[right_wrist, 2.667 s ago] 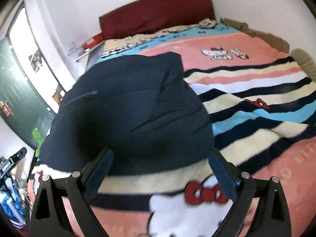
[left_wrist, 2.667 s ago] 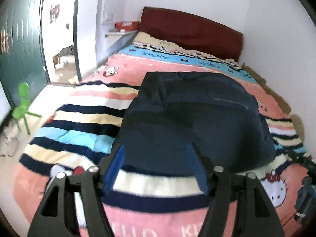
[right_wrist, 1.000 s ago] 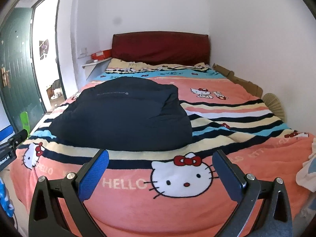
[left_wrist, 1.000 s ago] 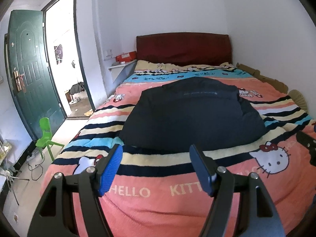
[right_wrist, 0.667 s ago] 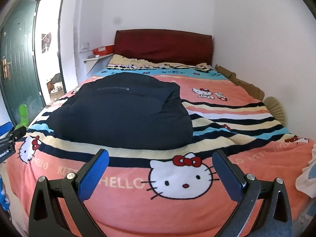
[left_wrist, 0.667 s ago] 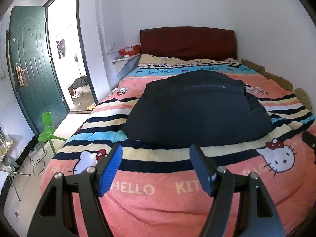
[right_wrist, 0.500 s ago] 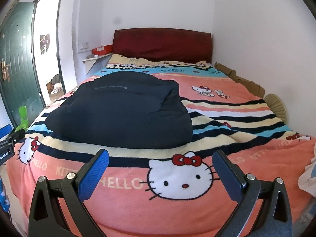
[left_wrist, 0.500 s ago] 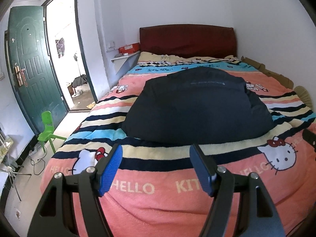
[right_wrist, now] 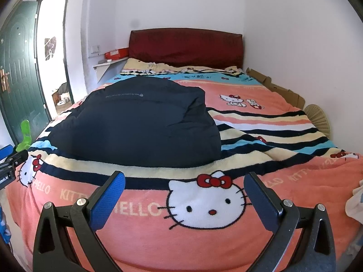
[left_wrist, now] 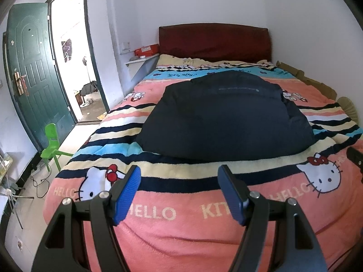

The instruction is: Fold large clothes

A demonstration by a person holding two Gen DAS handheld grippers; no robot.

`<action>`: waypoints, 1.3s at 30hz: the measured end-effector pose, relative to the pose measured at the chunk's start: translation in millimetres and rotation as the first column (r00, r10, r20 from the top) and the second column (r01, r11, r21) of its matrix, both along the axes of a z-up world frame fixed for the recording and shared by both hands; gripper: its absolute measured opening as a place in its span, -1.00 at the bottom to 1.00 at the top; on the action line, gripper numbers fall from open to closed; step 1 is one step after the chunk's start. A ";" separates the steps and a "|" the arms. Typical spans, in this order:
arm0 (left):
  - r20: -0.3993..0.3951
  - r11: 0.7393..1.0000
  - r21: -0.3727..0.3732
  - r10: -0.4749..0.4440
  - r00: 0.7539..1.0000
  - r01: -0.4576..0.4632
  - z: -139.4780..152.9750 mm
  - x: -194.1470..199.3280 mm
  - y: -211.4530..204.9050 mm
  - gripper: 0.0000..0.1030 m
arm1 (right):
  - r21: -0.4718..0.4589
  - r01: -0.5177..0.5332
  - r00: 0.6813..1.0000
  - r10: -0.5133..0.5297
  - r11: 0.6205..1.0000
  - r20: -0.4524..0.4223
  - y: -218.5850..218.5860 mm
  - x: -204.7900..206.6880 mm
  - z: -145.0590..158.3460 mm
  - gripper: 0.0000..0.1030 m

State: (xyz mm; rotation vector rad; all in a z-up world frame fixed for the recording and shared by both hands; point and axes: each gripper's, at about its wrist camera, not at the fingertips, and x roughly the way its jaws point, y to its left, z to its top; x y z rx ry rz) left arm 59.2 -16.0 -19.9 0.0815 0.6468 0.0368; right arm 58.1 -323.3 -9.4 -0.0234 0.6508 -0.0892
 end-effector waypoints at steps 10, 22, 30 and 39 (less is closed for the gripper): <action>-0.001 1.000 -0.002 -0.001 1.000 0.001 -0.6 0.2 1.4 0.33 | -0.003 -0.003 1.000 0.003 1.000 -0.005 1.8 -0.8 -0.5 0.99; -0.002 1.000 0.001 0.001 1.000 -0.001 -1.5 -0.6 2.1 0.33 | -0.003 -0.001 1.000 0.001 1.000 -0.008 3.0 -1.5 -0.2 0.99; -0.001 1.000 0.002 0.002 1.000 -0.002 -2.3 -2.6 2.0 0.33 | -0.001 0.004 1.000 -0.004 1.000 -0.009 -1.4 -3.2 -1.2 0.99; -0.001 1.000 0.003 0.001 1.000 -0.001 -2.7 -2.8 2.9 0.33 | 0.003 0.007 1.000 -0.007 1.000 -0.016 -5.9 -4.1 -2.2 0.99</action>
